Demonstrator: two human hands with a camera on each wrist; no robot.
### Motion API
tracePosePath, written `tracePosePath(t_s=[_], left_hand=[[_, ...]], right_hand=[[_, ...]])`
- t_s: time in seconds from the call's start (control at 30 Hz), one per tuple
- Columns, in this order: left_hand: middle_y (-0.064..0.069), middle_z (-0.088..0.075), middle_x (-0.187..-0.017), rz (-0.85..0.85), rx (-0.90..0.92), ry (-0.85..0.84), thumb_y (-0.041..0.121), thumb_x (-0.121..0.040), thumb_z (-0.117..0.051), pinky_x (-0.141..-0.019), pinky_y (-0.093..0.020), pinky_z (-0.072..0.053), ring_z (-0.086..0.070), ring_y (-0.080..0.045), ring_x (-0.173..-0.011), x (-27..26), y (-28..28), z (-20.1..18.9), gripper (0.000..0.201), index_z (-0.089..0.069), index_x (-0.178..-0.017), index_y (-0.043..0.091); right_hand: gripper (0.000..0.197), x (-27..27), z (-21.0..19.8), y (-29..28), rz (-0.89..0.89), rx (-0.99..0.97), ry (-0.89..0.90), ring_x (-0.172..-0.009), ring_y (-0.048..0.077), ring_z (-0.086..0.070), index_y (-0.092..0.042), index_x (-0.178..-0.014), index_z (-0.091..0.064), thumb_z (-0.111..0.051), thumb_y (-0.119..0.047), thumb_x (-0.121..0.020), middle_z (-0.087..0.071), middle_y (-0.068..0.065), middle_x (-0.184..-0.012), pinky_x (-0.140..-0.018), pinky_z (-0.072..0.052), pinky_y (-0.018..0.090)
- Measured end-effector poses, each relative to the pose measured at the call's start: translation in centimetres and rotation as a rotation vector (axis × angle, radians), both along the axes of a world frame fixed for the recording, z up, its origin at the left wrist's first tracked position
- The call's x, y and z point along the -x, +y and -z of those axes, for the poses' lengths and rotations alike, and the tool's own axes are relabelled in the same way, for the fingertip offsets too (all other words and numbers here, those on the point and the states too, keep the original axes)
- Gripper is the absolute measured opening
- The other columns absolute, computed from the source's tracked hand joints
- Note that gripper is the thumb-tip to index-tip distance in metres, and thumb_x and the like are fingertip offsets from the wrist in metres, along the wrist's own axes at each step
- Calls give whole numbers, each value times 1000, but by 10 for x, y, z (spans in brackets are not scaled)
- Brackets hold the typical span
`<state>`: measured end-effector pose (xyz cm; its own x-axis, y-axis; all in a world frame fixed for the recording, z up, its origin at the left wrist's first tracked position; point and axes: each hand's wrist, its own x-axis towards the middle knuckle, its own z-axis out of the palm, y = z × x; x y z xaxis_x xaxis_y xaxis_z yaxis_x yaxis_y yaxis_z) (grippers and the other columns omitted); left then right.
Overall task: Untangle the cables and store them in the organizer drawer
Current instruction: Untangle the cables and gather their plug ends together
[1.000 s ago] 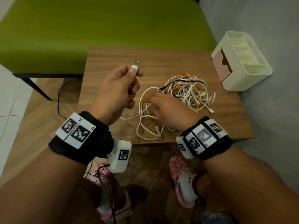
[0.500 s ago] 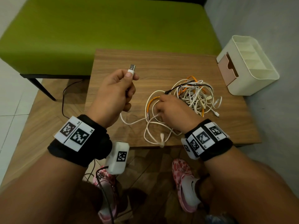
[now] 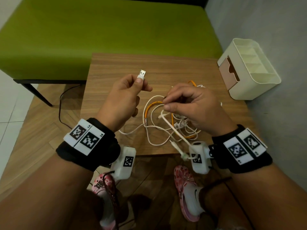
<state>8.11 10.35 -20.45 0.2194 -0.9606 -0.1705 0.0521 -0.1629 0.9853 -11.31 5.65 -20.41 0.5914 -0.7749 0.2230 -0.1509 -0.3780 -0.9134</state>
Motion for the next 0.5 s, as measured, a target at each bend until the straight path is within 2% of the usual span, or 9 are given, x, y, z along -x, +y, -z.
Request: tracePosePath(t_s=[0.1,0.17,0.23,0.33,0.37,0.43,0.5], left_hand=[[-2,-69,-88,8,8,-9,24,-105,-40,-43,-21,-23,-24,-8,-42,3,-4,1,20,-53,-92,17],[-2,-67,-77,14,11,-11,24,-105,-40,-43,-22,-22,-24,-8,-42,4,-6,3,19,-54,-93,17],[-1,-63,-68,23,8,-21,24,-105,-41,-45,-23,-21,-24,-9,-42,6,-6,4,19,-55,-94,16],[-1,-57,-61,34,5,-47,25,-104,-42,-46,-25,-21,-25,-10,-44,9,-7,6,19,-56,-98,14],[-1,-56,-61,34,6,-58,25,-104,-42,-45,-25,-21,-26,-10,-44,10,-7,7,19,-56,-99,14],[0,-55,-60,24,7,-73,26,-104,-42,-45,-25,-22,-27,-9,-43,9,-7,8,19,-56,-100,13],[0,-54,-59,9,5,-78,26,-104,-42,-45,-24,-22,-28,-8,-43,8,-7,9,20,-56,-100,13]], right_hand=[[13,14,15,-12,110,164,285,-87,20,-65,-8,-93,-76,-78,-10,-80,-67,5,-99,-80,-54,41],[14,18,27,-14,192,316,404,-88,17,-64,-9,-96,-76,-75,-10,-82,-64,3,-108,-79,-53,40],[14,18,29,-13,251,437,433,-88,17,-63,-10,-98,-77,-72,-11,-84,-61,4,-112,-77,-53,37],[10,15,20,-9,191,540,324,-77,7,-57,-6,-92,-76,-73,-11,-83,-63,7,-97,-69,-48,24],[9,13,14,-5,106,475,290,-75,2,-57,-7,-90,-76,-75,-12,-82,-65,4,-91,-68,-46,19],[8,8,7,5,-111,204,326,-75,2,-63,-12,-88,-77,-78,-17,-82,-70,-5,-84,-69,-49,19],[12,2,11,18,-295,18,445,-80,4,-66,-18,-92,-77,-78,-26,-83,-71,-10,-85,-74,-54,28]])
